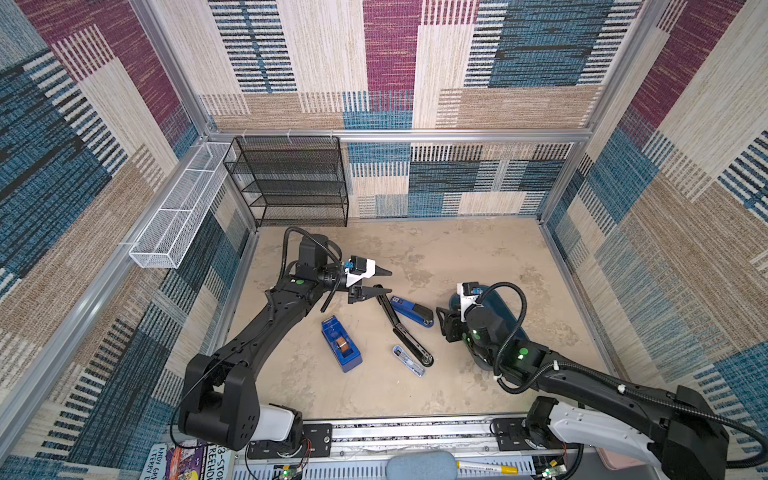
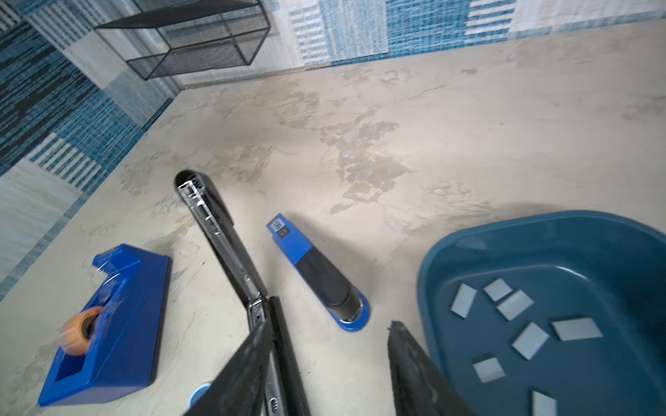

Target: Load the staples into the stapler

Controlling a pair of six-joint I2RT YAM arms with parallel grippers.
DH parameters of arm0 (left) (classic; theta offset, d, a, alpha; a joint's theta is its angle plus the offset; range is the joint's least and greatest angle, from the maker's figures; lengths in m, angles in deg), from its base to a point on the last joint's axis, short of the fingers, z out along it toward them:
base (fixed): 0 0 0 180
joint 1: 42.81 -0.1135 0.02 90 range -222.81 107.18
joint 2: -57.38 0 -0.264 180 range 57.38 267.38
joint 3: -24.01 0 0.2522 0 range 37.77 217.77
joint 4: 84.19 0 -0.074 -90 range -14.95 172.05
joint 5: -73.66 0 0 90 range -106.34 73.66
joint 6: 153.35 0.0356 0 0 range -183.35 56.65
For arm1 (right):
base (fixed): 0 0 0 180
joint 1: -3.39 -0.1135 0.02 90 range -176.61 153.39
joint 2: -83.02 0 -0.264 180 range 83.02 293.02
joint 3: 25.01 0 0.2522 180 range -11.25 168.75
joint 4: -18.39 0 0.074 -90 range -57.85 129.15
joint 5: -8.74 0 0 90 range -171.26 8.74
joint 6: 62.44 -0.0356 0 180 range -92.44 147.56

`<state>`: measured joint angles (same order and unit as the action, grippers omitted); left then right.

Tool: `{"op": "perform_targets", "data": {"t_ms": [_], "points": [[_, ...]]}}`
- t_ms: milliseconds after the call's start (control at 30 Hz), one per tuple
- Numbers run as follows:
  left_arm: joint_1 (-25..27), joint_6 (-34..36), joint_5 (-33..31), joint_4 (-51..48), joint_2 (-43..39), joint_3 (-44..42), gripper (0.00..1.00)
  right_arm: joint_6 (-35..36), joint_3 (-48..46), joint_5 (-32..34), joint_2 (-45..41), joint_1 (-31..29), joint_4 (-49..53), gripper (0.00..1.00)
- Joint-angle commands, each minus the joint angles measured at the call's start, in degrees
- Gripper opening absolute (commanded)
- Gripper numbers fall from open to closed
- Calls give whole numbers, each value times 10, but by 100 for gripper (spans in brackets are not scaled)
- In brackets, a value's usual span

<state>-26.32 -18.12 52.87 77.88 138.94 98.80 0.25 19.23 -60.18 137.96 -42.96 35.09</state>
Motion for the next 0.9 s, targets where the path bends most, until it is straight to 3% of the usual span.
{"op": "perform_targets", "data": {"t_ms": [0, 100, 200, 467, 667, 867], "points": [[26, 125, -94, -159, 33, 49, 47, -18, -2, -30, -33, 31, 22, 59], [64, 270, -207, -358, 104, 136, 45, -15, 1, -38, -45, 55, 39, 60], [92, 315, -263, -391, 139, 159, 44, -13, 16, -37, -47, 70, 73, 61], [154, 318, -348, -436, 226, 250, 46, -6, 11, -38, -74, 98, 108, 67], [165, 322, -355, -465, 258, 281, 43, -9, -12, -49, -63, 114, 99, 69], [204, 335, -418, -490, 315, 338, 46, -13, -38, -56, -72, 122, 88, 70]]}}
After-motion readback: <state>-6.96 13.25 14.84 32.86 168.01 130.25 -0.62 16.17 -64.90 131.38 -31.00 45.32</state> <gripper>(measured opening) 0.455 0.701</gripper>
